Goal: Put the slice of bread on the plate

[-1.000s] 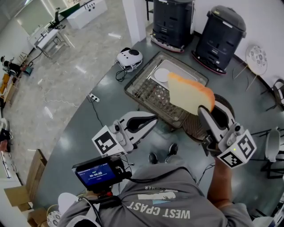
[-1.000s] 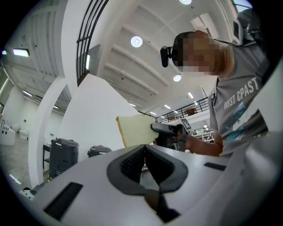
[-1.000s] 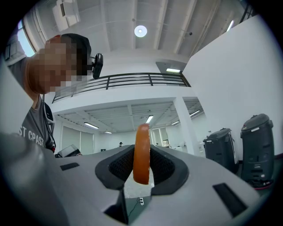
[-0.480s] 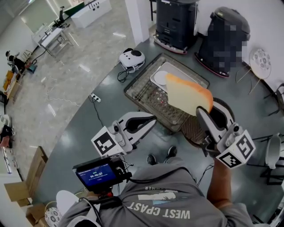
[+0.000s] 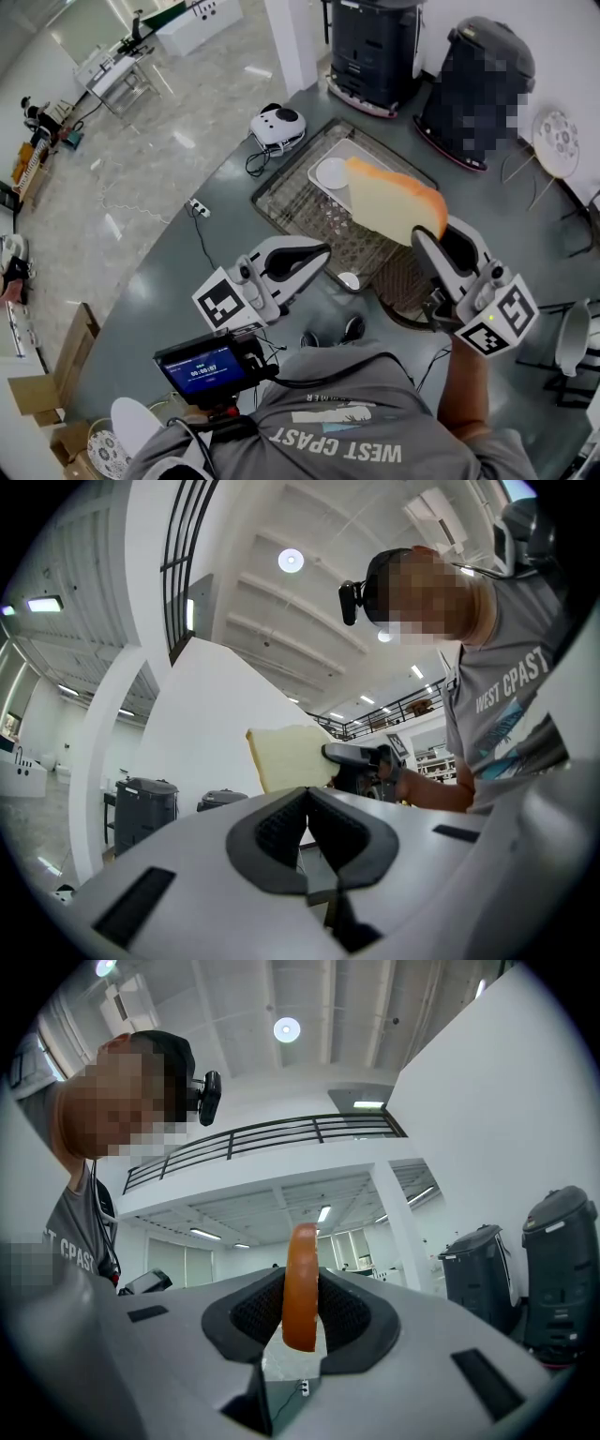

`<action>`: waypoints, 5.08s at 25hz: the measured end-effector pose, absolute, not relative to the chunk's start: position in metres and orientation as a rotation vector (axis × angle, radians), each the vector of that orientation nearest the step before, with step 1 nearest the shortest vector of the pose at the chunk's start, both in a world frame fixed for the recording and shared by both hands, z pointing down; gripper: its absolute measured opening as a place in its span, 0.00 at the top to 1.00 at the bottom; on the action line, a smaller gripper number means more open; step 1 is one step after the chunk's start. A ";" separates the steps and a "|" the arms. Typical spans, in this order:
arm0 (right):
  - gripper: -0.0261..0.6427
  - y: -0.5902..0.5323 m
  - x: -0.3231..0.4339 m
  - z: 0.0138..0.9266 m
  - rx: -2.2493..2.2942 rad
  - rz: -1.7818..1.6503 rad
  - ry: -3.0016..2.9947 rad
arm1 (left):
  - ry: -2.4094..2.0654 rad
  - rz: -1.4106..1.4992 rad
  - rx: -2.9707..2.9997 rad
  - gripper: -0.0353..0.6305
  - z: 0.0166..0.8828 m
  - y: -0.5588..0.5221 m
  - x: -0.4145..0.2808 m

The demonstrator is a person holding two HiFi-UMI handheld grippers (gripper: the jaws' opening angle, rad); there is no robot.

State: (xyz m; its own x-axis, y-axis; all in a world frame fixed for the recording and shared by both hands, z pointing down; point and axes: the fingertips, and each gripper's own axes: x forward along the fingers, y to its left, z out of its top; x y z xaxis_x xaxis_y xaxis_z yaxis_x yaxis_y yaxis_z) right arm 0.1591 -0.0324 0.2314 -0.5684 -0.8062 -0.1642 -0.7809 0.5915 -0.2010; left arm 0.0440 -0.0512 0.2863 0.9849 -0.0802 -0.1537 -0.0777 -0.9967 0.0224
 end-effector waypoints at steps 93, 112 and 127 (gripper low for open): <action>0.83 -0.377 0.184 0.317 -1.269 -0.473 2.641 | -0.214 -0.236 2.971 0.94 0.333 -0.357 0.084; 0.83 -0.481 0.193 0.525 -1.185 -1.164 2.416 | -0.454 -0.141 2.844 0.94 0.389 -0.380 0.049; 0.83 -0.499 0.212 0.687 -1.233 -1.621 2.199 | -0.537 -0.088 2.776 0.94 0.419 -0.373 0.036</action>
State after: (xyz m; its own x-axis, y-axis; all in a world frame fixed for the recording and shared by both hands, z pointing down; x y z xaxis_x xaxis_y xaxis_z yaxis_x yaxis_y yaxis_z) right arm 0.2117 -0.4986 0.6868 -0.6526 -0.6787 0.3368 -0.5225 0.0813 -0.8487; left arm 0.0357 -0.3735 0.4191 0.9279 -0.3728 -0.0011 -0.3538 -0.8814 0.3131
